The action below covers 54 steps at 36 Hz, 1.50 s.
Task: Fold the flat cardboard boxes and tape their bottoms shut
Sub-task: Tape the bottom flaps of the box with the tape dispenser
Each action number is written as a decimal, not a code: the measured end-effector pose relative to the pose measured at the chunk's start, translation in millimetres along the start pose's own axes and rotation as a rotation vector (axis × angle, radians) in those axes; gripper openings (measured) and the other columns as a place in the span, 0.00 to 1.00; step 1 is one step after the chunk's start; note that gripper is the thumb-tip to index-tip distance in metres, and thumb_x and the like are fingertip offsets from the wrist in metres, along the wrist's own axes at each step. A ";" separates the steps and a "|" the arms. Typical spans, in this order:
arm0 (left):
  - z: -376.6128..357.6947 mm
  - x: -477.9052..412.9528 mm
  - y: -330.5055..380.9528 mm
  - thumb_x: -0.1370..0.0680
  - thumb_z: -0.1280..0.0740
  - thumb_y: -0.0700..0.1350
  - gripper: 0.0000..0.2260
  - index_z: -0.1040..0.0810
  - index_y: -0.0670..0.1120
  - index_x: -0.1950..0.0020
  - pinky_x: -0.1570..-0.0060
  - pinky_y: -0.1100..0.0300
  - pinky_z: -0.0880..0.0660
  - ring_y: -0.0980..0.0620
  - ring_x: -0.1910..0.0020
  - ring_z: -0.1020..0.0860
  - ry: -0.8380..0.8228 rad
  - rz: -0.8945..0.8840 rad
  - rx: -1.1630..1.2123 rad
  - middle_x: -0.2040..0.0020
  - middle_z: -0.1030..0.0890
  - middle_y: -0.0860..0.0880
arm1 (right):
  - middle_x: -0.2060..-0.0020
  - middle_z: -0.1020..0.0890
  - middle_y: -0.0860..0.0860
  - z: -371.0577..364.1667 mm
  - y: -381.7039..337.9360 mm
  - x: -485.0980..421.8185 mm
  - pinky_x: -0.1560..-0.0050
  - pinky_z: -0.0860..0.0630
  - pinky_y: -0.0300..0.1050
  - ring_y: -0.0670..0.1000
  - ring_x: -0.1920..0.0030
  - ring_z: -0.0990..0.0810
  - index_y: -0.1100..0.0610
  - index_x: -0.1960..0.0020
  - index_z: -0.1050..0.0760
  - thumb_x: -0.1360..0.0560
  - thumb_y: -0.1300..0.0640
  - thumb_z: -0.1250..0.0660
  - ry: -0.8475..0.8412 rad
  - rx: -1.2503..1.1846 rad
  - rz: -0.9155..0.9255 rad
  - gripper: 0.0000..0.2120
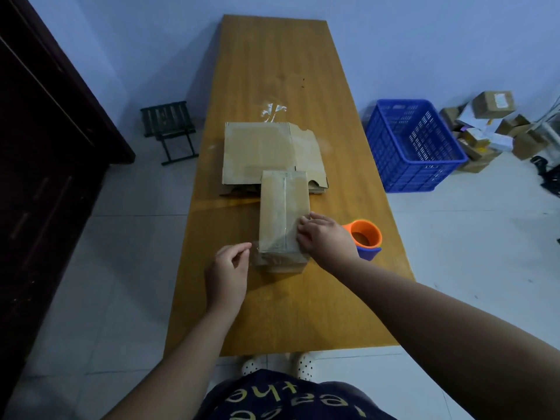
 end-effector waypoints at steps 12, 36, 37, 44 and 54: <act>-8.5 7.1 10.1 0.24 0.31 0.41 0.11 0.18 0.45 0.42 0.55 0.59 0.30 0.45 0.49 0.27 0.005 -0.246 -0.194 0.43 0.26 0.41 | 0.36 0.27 0.51 -3.0 -9.4 -1.8 0.46 0.26 0.47 0.53 0.39 0.26 0.50 0.28 0.31 0.18 0.48 0.44 -0.007 0.044 -0.118 0.19; -18.2 3.7 -17.1 0.17 0.47 0.52 0.20 0.28 0.43 0.32 0.54 0.69 0.33 0.57 0.44 0.29 -0.193 0.244 0.078 0.32 0.28 0.47 | 0.35 0.26 0.52 -6.1 -2.8 1.0 0.43 0.23 0.50 0.54 0.37 0.25 0.51 0.29 0.29 0.18 0.52 0.42 -0.032 -0.076 -0.139 0.18; -14.4 2.0 -12.0 0.17 0.45 0.50 0.18 0.28 0.45 0.31 0.55 0.72 0.33 0.59 0.44 0.29 -0.183 0.159 0.082 0.33 0.26 0.47 | 0.33 0.27 0.52 -7.2 -0.5 2.3 0.40 0.24 0.50 0.54 0.35 0.26 0.52 0.29 0.30 0.18 0.54 0.42 -0.041 -0.104 -0.131 0.18; -36.0 1.9 33.1 0.22 0.34 0.50 0.26 0.37 0.49 0.25 0.31 0.60 0.43 0.52 0.27 0.38 -0.483 -0.473 -0.350 0.27 0.34 0.50 | 0.25 0.35 0.51 -2.3 10.7 12.3 0.27 0.39 0.47 0.49 0.24 0.41 0.56 0.26 0.35 0.21 0.65 0.42 -0.136 -0.215 -0.050 0.24; -55.5 15.8 44.5 0.38 0.21 0.33 0.27 0.21 0.39 0.39 0.47 0.53 0.22 0.44 0.45 0.19 -0.268 -0.707 -0.600 0.44 0.19 0.41 | 0.22 0.44 0.46 -7.7 15.2 20.5 0.26 0.40 0.46 0.48 0.23 0.45 0.49 0.22 0.45 0.23 0.68 0.42 -0.235 -0.132 -0.012 0.34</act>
Point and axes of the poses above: each hand's wrist, its own x-axis away from the middle knuckle, its own z-axis out of the back of the hand, y = z × x, the point moved 7 cm from there along -x, towards the middle knuckle
